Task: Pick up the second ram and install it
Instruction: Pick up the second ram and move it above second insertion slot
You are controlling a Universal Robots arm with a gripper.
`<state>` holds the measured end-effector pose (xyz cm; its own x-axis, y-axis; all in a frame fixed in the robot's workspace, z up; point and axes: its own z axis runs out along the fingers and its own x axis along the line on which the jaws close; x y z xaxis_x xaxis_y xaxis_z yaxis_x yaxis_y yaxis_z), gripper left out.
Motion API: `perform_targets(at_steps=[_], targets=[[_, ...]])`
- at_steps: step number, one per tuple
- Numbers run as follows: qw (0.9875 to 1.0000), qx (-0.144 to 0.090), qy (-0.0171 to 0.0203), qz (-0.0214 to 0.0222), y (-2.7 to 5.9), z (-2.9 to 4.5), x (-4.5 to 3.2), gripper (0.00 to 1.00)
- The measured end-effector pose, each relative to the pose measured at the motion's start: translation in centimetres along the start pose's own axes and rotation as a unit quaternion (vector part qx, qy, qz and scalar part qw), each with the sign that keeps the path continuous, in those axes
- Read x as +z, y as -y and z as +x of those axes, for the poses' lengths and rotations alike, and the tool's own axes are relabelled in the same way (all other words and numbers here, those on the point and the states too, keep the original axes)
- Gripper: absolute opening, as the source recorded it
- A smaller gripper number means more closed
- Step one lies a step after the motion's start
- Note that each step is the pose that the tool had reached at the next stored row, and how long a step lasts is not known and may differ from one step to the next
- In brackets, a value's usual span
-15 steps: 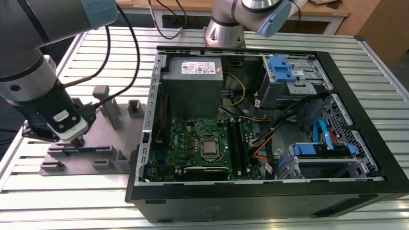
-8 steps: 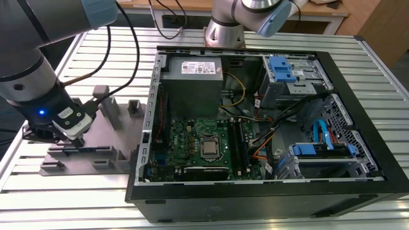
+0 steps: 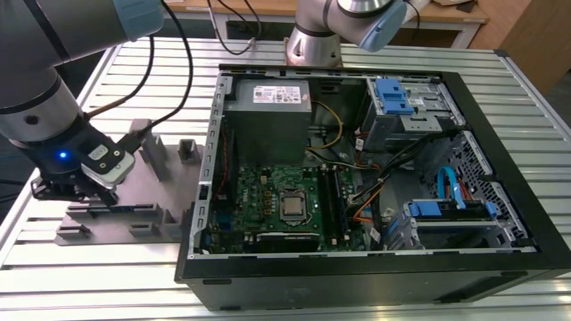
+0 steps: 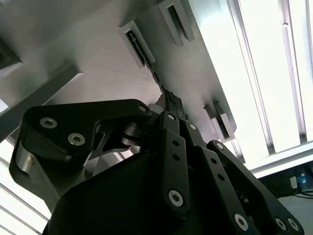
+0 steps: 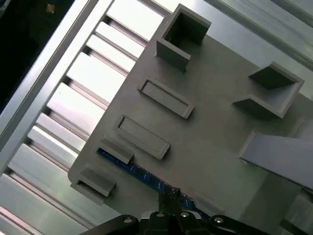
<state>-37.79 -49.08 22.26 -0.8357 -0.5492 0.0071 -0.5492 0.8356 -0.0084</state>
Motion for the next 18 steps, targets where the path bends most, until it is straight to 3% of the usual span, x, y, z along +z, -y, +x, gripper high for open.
perform_targets(at_steps=[4,8,14,18], targets=[[0.9994,-0.033,0.0003,0.0002,0.0,0.0,0.01,0.07],[0.998,-0.064,0.0005,0.0005,0.0,0.0,0.01,0.07],[0.9945,-0.104,0.0009,0.0007,0.0,0.0,0.02,0.07],[0.9915,-0.13,0.0011,0.0009,0.0,0.0,0.03,0.07]])
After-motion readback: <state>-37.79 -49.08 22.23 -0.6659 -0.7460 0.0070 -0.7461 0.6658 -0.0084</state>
